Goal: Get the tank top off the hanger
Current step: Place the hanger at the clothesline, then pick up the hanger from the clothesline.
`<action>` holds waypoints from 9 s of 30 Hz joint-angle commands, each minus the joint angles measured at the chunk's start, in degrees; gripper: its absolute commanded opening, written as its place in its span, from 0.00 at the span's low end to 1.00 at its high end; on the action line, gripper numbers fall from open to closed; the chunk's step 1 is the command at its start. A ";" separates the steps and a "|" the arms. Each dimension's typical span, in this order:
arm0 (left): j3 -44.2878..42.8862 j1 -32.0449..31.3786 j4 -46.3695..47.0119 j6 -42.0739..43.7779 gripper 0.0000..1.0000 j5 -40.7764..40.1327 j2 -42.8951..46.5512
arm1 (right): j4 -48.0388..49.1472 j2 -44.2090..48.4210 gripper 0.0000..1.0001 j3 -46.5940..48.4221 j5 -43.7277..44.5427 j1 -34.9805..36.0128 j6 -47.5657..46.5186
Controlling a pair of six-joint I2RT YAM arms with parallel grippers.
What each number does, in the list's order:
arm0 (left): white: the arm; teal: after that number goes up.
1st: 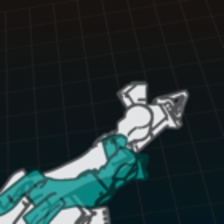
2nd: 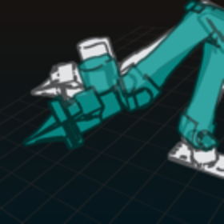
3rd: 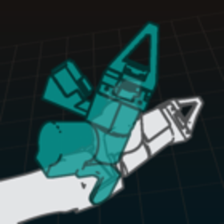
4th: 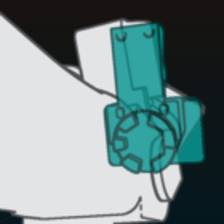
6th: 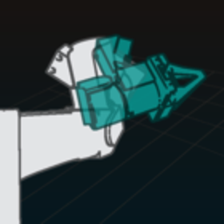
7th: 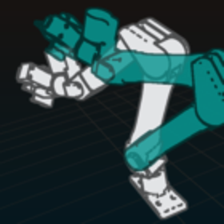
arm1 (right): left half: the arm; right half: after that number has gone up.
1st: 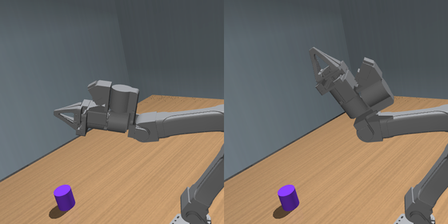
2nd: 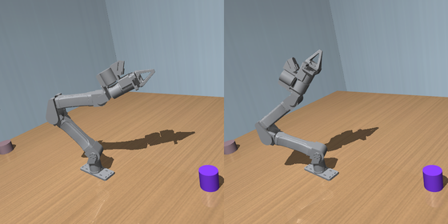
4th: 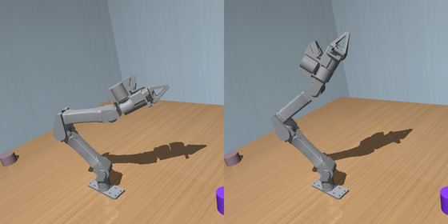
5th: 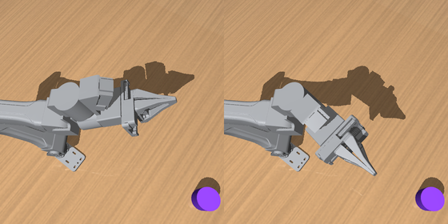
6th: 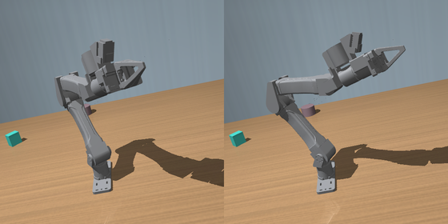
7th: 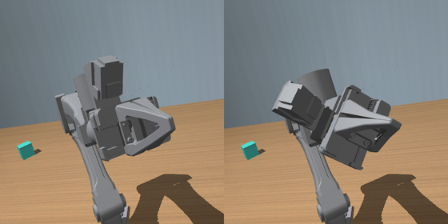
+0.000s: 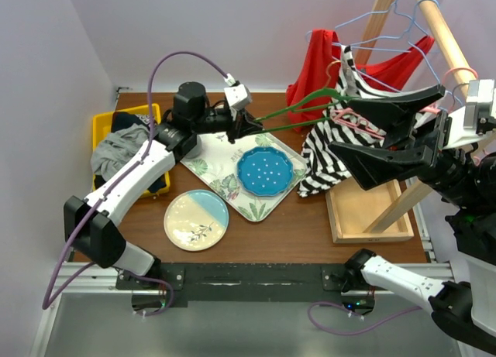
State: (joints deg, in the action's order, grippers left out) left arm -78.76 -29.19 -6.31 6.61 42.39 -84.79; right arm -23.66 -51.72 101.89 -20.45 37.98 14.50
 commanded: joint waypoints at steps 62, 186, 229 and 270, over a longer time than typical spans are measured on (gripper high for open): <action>-2.89 -4.65 -12.95 5.26 0.00 -0.47 17.65 | -0.51 0.75 0.99 2.44 1.73 0.17 2.11; 33.06 -24.25 0.33 -3.27 1.00 -46.35 40.58 | 15.21 -56.29 0.74 23.45 91.64 -19.96 -16.87; 33.32 -24.42 0.68 -3.45 1.00 -47.23 42.52 | 18.48 -42.85 0.39 6.31 78.11 -23.56 -22.41; 17.97 -24.34 11.31 -1.00 1.00 -58.74 30.66 | 13.91 -25.62 0.25 -1.16 45.24 -23.48 1.30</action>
State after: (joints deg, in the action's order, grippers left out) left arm -52.84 -53.39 -2.66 3.27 -13.39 -51.90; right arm -11.44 -81.80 101.58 30.61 14.61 10.44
